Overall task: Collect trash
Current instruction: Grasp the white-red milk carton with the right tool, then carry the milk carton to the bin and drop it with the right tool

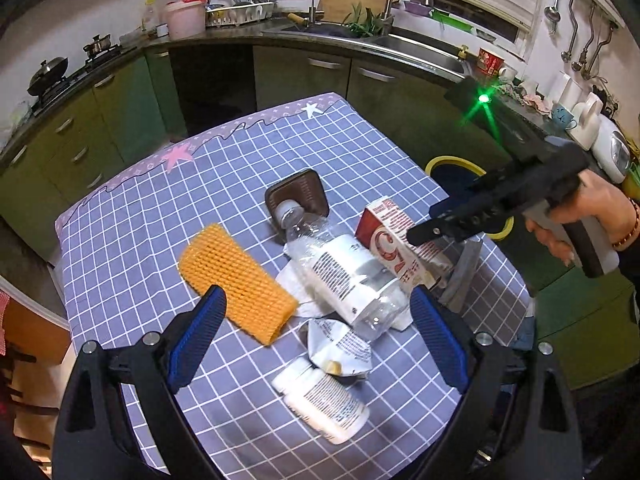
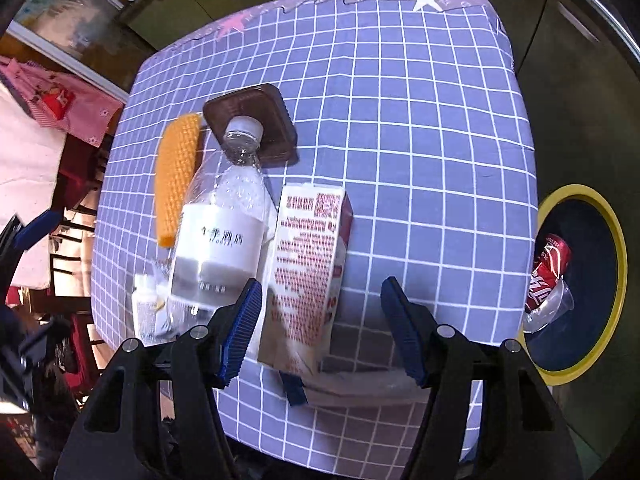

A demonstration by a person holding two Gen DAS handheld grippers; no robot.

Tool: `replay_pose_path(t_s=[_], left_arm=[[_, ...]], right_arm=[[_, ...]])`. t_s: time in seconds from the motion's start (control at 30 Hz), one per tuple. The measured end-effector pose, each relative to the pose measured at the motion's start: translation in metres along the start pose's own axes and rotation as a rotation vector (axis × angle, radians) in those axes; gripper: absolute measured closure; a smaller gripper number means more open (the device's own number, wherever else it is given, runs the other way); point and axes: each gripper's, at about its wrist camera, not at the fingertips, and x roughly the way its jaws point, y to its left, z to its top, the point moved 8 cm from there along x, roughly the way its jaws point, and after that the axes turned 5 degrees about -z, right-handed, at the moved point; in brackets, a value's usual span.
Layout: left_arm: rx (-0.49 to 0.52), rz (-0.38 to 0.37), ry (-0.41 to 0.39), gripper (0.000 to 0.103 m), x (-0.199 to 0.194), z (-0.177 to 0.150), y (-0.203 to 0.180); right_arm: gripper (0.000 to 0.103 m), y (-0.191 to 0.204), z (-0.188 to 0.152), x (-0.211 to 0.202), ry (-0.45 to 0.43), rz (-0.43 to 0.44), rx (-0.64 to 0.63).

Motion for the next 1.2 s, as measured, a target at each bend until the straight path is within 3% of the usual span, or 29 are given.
replay_pose_path(t_s=[0.3, 0.4, 0.6, 0.77, 0.87, 1.0, 1.1, 1.2], left_arm=[[0.001, -0.003, 0.006, 0.015, -0.001, -0.008, 0.003], [-0.001, -0.001, 0.007, 0.015, -0.002, -0.01, 0.004], [-0.005, 0.005, 0.011, 0.015, -0.004, -0.013, 0.005], [-0.01, 0.006, 0.011, 0.015, -0.003, -0.013, 0.006], [-0.009, 0.007, 0.013, 0.015, -0.001, -0.012, 0.005], [-0.004, 0.004, 0.012, 0.013, 0.001, -0.012, 0.003], [-0.003, 0.004, 0.015, 0.013, 0.004, -0.012, 0.002], [-0.009, 0.008, 0.019, 0.013, 0.006, -0.01, 0.003]], right_arm=[[0.056, 0.011, 0.001, 0.039, 0.08, -0.044, -0.012], [0.067, 0.016, -0.001, 0.045, 0.086, -0.047, -0.017], [0.068, 0.016, 0.003, 0.043, 0.062, -0.046, -0.035], [0.068, 0.002, 0.007, 0.008, -0.014, -0.023, -0.027], [0.068, -0.025, 0.012, -0.021, -0.091, -0.032, 0.016], [0.068, -0.099, 0.011, -0.053, -0.176, -0.108, 0.136], [0.068, -0.167, -0.003, -0.058, -0.2, -0.23, 0.226], [0.068, -0.226, -0.018, -0.041, -0.167, -0.3, 0.322]])
